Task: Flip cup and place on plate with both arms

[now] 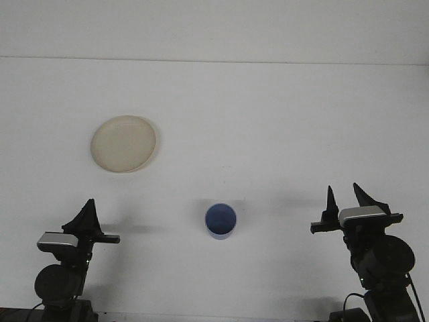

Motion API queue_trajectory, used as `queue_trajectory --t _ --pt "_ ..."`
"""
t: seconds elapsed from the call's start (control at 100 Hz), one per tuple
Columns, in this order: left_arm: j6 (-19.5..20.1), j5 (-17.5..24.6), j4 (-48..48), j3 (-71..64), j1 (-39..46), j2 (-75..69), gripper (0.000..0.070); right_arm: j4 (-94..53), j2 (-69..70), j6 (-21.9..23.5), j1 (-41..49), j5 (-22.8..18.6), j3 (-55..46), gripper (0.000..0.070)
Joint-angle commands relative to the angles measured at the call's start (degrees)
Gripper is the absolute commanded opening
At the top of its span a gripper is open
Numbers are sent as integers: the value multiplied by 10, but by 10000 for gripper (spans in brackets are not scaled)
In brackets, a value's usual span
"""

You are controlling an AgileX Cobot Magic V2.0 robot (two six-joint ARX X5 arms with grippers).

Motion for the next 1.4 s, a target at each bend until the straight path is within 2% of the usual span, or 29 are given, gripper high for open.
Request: queue_trajectory --t 0.0,0.07,0.21,0.28,0.42,0.5,0.69,0.82,0.93,1.17,1.22,1.32,1.39 --pt "-13 1 3 10 0 -1 10 6 2 0 0 1 2 377" --pt "-33 1 -29 44 0 0 11 6 2 0 0 1 2 377" --pt "-45 1 -144 155 0 28 11 6 2 0 0 2 2 377" --pt "-59 1 -207 225 0 59 11 6 2 0 0 2 2 377" --pt "-64 10 -336 373 0 151 10 6 2 0 0 2 2 377" --pt "-63 31 -414 453 0 213 11 6 2 0 0 2 2 377" --pt "-53 49 -575 599 0 355 11 6 2 0 0 2 2 377" --pt "-30 80 -679 664 0 445 11 6 2 0 0 2 2 377" --pt "-24 83 -708 681 0 491 11 6 2 0 0 2 2 377" --pt "-27 83 -678 681 0 514 19 4 2 0 0 2 2 377" --pt "-28 83 -675 681 0 513 65 4 2 0 0 2 2 377" --pt "-28 83 -681 681 -1 513 266 4 2 0 0 2 2 377" --pt "-28 83 -683 681 -2 513 312 4 2 0 0 2 2 377"
